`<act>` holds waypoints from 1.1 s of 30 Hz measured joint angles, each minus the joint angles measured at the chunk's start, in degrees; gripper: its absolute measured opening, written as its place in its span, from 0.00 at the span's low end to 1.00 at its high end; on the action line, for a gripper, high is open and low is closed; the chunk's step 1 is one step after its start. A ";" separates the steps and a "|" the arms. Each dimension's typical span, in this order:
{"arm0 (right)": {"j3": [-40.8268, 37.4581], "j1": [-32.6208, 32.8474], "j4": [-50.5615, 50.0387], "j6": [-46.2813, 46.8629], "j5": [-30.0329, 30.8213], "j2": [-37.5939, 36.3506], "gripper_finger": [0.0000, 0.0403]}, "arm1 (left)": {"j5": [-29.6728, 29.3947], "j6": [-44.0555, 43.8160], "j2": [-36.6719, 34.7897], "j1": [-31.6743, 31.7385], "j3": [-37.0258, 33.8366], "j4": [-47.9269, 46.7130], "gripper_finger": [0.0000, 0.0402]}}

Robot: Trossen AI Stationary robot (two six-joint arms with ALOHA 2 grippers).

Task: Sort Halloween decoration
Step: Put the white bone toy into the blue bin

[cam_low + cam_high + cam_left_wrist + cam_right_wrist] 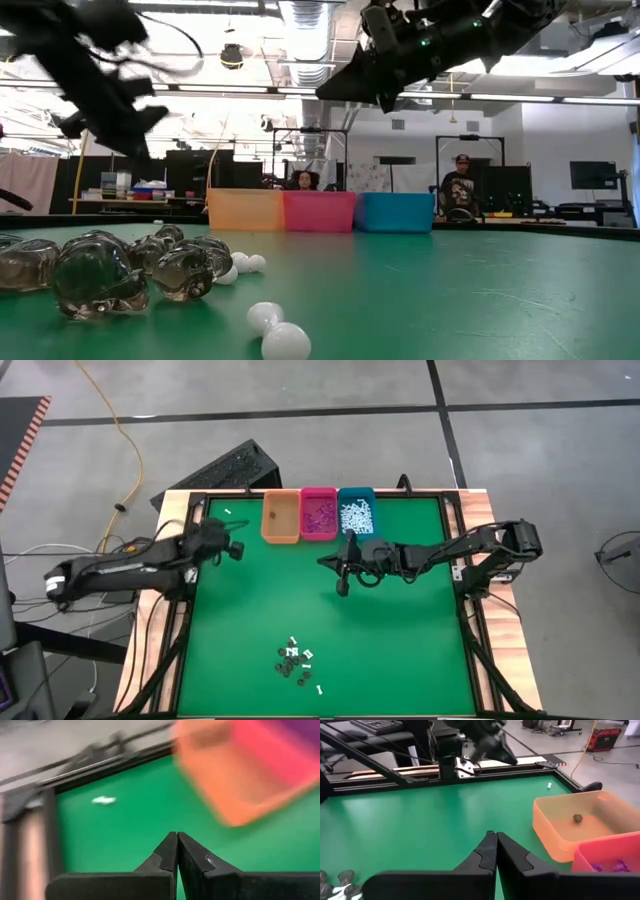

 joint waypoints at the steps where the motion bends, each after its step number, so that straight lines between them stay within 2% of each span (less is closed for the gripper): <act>1: 0.00 0.00 0.14 -0.02 0.00 0.00 0.10 | 0.75 1.52 3.10 3.70 1.34 -0.71 0.00; 4: 0.00 -0.04 0.35 -0.05 0.01 0.00 0.09 | 6.78 6.37 13.02 16.07 6.12 -0.35 0.00; 8: 0.00 -0.11 0.35 -0.09 0.00 0.00 0.07 | 16.02 15.14 24.55 29.37 10.88 6.27 0.00; 12: 0.00 -0.09 0.35 -0.80 0.00 0.00 0.07 | 19.79 22.05 33.45 37.53 14.20 11.70 0.00; 16: 0.00 -0.09 0.33 -1.12 0.00 0.00 0.08 | 23.78 24.47 42.24 41.23 16.92 14.78 0.00; 21: 0.00 0.50 0.29 -1.13 -0.04 0.00 0.08 | 21.58 25.14 50.73 41.84 19.99 16.01 0.00; 23: 0.00 0.90 0.30 -1.12 -0.07 -0.02 0.07 | 18.61 25.44 52.66 41.78 21.47 17.20 0.00; 25: 0.00 1.54 0.30 -1.12 -0.09 -0.02 0.07 | 16.15 26.60 54.57 42.20 22.16 14.49 0.00; 29: 0.00 2.25 0.35 -1.09 -0.11 -0.02 0.08 | 7.87 27.90 55.98 42.40 23.42 15.00 0.00; 33: 0.00 2.63 0.35 -0.66 -0.11 -0.02 0.08 | 7.55 29.16 58.12 43.80 23.74 13.61 0.00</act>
